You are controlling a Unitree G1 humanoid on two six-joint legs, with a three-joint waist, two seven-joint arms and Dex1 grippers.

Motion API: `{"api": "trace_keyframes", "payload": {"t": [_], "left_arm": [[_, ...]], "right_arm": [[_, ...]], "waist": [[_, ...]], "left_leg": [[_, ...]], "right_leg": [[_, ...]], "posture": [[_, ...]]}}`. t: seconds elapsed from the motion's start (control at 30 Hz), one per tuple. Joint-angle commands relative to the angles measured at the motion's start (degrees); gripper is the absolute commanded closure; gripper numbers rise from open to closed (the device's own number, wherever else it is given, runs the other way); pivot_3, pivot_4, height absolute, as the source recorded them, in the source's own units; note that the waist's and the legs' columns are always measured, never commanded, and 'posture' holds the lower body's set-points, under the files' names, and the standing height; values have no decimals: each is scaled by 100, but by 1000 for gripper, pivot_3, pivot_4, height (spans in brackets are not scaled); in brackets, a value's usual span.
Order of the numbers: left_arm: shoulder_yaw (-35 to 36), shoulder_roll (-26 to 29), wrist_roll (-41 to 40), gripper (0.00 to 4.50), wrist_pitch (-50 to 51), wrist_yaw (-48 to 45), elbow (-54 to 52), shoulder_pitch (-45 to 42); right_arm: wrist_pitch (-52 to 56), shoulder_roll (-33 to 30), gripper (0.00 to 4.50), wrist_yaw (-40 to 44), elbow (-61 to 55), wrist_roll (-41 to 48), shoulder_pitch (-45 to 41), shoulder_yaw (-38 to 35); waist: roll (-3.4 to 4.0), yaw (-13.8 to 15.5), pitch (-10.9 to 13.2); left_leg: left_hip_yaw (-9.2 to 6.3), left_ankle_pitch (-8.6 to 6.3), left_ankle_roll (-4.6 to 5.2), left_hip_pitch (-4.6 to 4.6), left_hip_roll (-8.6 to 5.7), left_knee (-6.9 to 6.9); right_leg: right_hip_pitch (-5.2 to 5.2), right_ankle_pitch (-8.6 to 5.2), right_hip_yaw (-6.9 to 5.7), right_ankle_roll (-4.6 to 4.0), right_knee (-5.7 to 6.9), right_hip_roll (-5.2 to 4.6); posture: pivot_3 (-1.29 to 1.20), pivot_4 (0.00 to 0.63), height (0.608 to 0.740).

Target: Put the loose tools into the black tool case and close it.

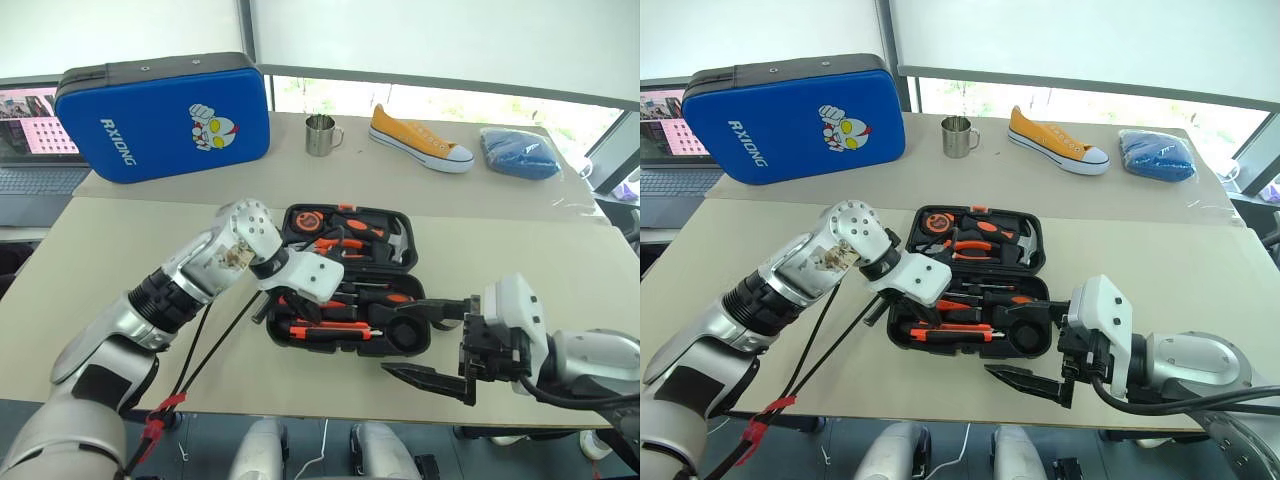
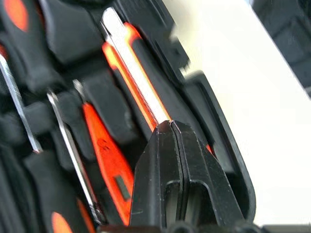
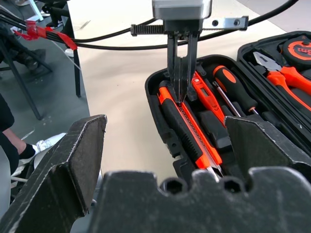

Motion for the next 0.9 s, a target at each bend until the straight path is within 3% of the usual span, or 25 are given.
{"api": "trace_keyframes", "payload": {"t": [0.03,0.33,0.5,0.9], "left_arm": [[-93,114,-109,4454,-97,-16,-245,-34],[-411,257,156,4454,-510,-16,-318,103],[-458,31,673,4454,-842,216,-14,241],[-275,-231,820,4454,-572,211,114,450]], "right_arm": [[-80,-38,0,41,-107,15,67,-211],[-78,-15,0,-39,-173,30,96,-186],[-24,-1,0,-170,-228,122,6,-124],[45,-74,0,-295,-231,240,-84,-90]], "waist": [[0,-8,0],[0,-9,0],[12,-6,-9],[16,-1,-12]], "left_leg": [[0,0,0,0,1,-1],[0,0,0,2,2,-1],[0,-1,1,15,1,-2],[1,-12,18,87,2,-9]], "right_leg": [[-1,0,0,0,1,1],[0,0,0,0,1,1],[13,0,0,-1,0,2],[93,-8,-2,3,-17,1]], "posture": [[0,150,739],[0,150,739],[0,150,739],[0,150,739]]}}
